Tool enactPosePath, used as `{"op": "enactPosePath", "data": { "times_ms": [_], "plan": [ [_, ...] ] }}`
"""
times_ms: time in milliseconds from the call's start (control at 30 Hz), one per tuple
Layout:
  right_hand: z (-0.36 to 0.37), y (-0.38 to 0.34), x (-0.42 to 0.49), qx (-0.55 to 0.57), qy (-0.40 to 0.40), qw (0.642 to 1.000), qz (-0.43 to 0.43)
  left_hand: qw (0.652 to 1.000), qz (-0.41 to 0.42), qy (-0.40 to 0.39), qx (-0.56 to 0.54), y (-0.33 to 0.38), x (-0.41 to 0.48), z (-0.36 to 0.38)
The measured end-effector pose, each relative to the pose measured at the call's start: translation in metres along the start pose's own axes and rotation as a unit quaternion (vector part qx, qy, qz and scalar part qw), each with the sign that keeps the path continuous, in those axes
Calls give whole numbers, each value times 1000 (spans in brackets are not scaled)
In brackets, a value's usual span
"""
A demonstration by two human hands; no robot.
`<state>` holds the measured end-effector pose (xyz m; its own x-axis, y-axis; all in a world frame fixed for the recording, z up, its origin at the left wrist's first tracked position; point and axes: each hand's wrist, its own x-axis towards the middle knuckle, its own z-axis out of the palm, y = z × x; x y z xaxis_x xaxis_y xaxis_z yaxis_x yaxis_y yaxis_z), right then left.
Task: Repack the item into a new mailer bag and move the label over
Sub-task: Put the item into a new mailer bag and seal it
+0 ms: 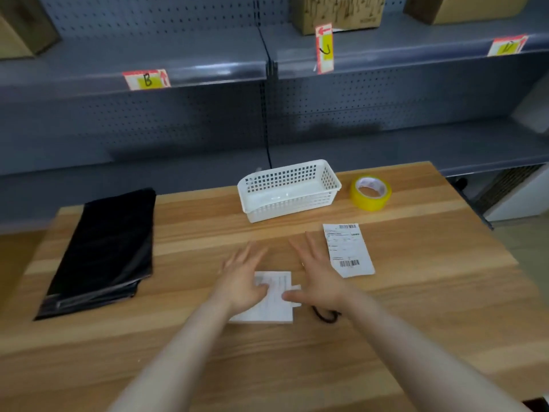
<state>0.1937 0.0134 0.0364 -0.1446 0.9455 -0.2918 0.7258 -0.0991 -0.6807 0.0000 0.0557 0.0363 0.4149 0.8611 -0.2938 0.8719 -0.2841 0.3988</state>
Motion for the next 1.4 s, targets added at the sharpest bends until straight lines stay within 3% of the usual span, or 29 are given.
{"op": "enactPosePath", "data": {
  "times_ms": [233,800,967,1100,1300,1400],
  "plan": [
    [61,-25,29,-210,-87,974,-13,998,-43,-49,23,-66,-6,13],
    [105,-56,62,-257,-112,959,-43,993,-110,24,-23,-140,-14,2],
    [106,-62,68,-248,-109,961,-57,987,-140,81,-17,-157,-10,-6],
    [114,-65,76,-257,-103,958,-72,967,-211,145,0,-183,-12,-20],
    [119,-66,78,-252,-106,958,-82,950,-303,44,57,-228,-19,-27],
    [118,-64,79,-254,-107,958,-84,947,-296,69,106,-228,-20,-20]
  ]
}}
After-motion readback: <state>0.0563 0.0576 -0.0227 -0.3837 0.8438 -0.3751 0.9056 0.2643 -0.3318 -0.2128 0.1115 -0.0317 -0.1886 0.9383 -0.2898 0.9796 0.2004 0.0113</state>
